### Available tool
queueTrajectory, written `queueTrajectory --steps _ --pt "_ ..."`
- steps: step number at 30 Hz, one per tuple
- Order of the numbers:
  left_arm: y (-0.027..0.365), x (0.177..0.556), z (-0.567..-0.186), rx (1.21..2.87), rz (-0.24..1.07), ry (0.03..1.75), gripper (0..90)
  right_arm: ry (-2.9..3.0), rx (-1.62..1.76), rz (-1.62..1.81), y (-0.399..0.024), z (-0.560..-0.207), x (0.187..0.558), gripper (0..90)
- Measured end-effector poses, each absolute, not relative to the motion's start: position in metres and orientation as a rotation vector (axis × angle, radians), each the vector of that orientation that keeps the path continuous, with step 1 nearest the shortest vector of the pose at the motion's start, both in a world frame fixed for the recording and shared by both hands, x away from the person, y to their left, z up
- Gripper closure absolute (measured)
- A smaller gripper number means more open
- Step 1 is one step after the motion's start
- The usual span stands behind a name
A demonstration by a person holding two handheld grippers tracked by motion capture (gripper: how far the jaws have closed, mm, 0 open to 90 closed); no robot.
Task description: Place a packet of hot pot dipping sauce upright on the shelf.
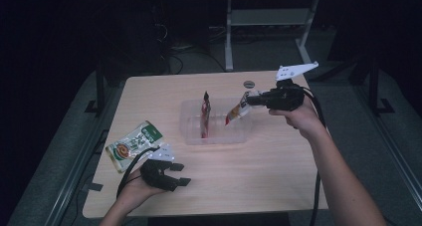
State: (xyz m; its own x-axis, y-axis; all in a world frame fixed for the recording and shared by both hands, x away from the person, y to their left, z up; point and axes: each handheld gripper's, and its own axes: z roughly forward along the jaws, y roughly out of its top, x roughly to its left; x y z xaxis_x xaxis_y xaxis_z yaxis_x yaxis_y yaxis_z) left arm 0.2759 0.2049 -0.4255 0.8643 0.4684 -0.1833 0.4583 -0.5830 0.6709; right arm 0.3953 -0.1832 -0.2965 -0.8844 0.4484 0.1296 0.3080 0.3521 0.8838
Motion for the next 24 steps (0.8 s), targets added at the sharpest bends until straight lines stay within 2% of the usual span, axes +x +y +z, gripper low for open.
queueTrajectory --steps 24 --pt "0.204 0.275 -0.426 2.284 0.018 0.657 40.4 2.529 0.748 1.438 -0.184 -0.317 0.418 89.3"
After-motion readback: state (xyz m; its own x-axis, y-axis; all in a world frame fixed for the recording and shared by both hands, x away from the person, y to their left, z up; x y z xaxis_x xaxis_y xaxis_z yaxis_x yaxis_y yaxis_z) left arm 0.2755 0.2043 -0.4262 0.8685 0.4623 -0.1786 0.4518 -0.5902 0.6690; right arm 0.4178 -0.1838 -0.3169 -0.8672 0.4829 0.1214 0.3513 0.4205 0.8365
